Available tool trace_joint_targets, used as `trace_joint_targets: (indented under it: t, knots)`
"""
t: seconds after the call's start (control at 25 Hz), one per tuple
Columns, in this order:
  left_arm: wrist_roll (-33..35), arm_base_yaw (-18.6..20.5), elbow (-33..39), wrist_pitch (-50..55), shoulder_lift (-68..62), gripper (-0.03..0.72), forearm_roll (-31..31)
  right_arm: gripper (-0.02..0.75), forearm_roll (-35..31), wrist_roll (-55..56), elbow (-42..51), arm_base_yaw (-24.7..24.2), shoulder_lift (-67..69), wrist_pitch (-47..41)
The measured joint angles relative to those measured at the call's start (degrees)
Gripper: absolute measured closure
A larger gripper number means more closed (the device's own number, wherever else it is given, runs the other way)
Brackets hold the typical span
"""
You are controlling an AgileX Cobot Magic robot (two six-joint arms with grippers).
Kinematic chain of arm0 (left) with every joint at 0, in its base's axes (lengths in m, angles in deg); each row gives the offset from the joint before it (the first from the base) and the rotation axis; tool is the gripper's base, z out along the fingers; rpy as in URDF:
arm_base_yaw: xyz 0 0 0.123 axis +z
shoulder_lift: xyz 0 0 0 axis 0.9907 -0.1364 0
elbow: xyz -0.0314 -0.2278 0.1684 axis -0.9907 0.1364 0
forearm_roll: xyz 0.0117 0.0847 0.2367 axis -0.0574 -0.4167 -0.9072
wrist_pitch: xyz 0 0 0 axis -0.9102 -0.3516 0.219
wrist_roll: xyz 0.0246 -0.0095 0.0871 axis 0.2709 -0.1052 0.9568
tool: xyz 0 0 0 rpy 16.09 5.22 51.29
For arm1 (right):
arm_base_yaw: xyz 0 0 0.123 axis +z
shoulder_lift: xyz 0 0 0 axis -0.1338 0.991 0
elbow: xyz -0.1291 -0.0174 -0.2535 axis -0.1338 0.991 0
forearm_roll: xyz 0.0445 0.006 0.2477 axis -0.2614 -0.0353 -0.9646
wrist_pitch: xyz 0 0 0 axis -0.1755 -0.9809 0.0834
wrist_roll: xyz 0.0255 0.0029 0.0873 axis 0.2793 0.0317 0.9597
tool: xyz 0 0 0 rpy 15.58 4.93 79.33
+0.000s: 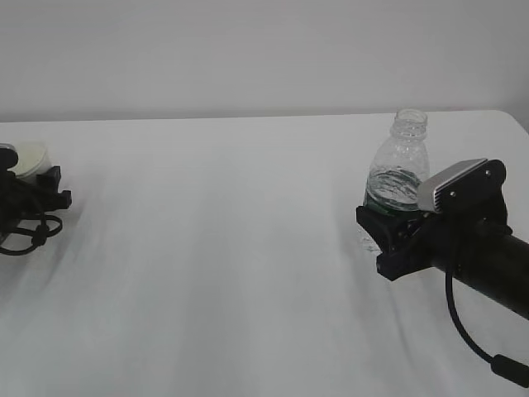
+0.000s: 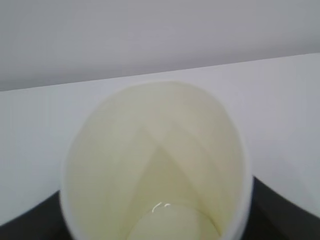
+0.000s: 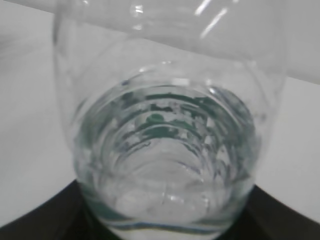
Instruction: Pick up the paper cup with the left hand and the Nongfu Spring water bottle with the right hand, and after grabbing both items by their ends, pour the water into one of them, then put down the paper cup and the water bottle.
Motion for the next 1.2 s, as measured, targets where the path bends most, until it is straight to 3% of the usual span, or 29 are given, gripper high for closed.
trace_joint_targets:
  t: [0.44,1.2]
  knots:
    - [0.0,0.0,4.9,0.1,5.0,0.207,-4.0,0.299,0.0,-0.8,0.0,0.0,0.0,0.0]
    - [-3.1,0.0,15.5,0.2,13.3,0.211,-19.5,0.3,0.0,-0.9,0.0,0.0,0.0,0.0]
